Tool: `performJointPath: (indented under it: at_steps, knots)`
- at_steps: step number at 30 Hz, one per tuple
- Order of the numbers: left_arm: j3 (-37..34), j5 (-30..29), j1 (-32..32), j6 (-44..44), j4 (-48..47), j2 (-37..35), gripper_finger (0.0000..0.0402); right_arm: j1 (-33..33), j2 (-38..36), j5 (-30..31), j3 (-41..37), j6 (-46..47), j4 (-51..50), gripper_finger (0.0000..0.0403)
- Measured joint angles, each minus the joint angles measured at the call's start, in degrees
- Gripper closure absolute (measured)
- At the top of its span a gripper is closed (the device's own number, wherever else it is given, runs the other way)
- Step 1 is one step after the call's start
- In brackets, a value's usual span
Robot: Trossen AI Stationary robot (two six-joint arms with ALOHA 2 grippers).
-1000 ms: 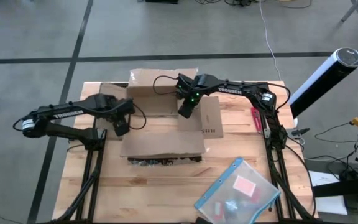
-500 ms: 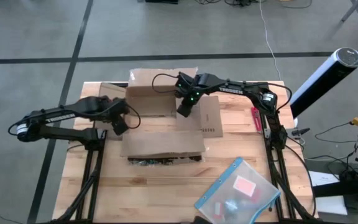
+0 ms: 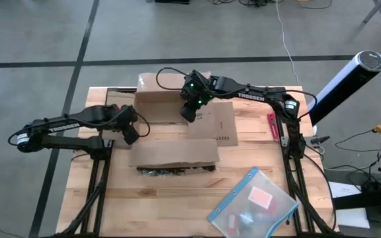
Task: Unpack boxes
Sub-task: Break down the box using the red cutter
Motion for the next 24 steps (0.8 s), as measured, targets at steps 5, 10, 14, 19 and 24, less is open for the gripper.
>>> performJointPath:
  at_steps: [5, 10, 14, 19, 24]
  knots:
    - [-0.1, 0.9, 0.0, -0.2, 0.5, 0.5, 0.0245, 0.7, 2.2, 0.2, 2.2, -1.8, -0.1, 0.0329]
    - [-0.1, 1.8, 0.0, -0.2, 0.6, 0.4, 0.0245, 0.7, 5.5, 0.2, 5.9, -4.7, -1.5, 0.0355]
    - [-0.1, 2.4, 0.0, -0.2, 0.7, 0.4, 0.0245, 0.9, 8.9, -0.6, 9.5, -6.8, -3.1, 0.0376]
    - [-0.1, 2.4, 0.0, -0.2, 0.7, 0.4, 0.0245, 1.4, 12.8, -0.7, 13.6, -10.1, -7.3, 0.0389]
    - [-0.1, 2.4, 0.0, -0.4, 0.7, 0.5, 0.0245, 2.0, 16.7, -0.7, 18.0, -15.4, -15.2, 0.0391]
